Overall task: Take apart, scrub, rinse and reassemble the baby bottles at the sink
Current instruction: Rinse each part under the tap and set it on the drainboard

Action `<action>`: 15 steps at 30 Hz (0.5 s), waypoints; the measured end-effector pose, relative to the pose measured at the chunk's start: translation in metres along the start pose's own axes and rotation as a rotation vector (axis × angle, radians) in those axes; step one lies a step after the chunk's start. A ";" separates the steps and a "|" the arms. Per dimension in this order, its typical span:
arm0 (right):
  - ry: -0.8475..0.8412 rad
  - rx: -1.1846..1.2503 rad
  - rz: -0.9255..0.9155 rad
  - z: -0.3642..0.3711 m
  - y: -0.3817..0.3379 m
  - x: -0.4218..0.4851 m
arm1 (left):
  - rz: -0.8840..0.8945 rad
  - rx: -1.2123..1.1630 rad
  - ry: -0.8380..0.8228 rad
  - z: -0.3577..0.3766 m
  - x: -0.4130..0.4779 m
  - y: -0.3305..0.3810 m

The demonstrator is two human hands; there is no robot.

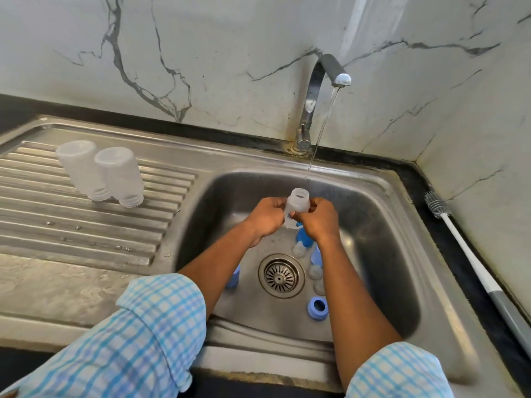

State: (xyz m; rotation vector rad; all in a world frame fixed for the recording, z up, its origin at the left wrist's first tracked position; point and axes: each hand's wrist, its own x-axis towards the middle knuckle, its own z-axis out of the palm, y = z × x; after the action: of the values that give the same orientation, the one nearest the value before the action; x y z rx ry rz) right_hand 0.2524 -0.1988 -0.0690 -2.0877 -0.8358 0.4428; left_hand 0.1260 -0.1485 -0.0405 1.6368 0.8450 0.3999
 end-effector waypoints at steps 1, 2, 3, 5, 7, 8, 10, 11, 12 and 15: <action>-0.002 -0.001 -0.019 0.001 -0.002 0.000 | -0.002 0.002 0.007 -0.003 -0.001 0.000; -0.006 -0.001 -0.037 0.001 -0.004 0.000 | -0.003 0.003 0.012 -0.004 -0.002 0.000; -0.013 -0.005 -0.049 0.003 -0.004 -0.001 | -0.004 0.000 0.018 -0.005 -0.001 -0.001; -0.026 -0.012 -0.061 0.006 -0.004 -0.003 | -0.010 -0.012 0.032 -0.006 0.000 -0.001; -0.013 -0.008 -0.057 0.007 -0.003 -0.004 | -0.023 -0.032 0.039 -0.005 0.002 -0.001; 0.004 -0.009 -0.051 0.006 -0.003 -0.004 | -0.029 -0.043 0.039 -0.004 0.004 -0.002; 0.041 -0.028 -0.050 0.005 -0.004 -0.004 | -0.033 -0.055 0.030 -0.004 0.005 -0.002; 0.050 -0.037 -0.055 0.004 -0.004 -0.005 | -0.033 -0.047 0.028 -0.004 0.003 -0.003; 0.052 -0.045 -0.059 0.005 -0.005 -0.005 | -0.036 -0.032 0.025 -0.005 0.001 -0.004; 0.054 -0.073 -0.052 0.006 -0.004 -0.005 | -0.067 0.053 0.013 -0.009 -0.006 -0.014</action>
State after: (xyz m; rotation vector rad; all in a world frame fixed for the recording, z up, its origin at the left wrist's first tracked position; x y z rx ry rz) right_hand 0.2437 -0.1976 -0.0690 -2.1300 -0.8844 0.3312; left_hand 0.1116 -0.1455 -0.0507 1.6512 0.9239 0.3444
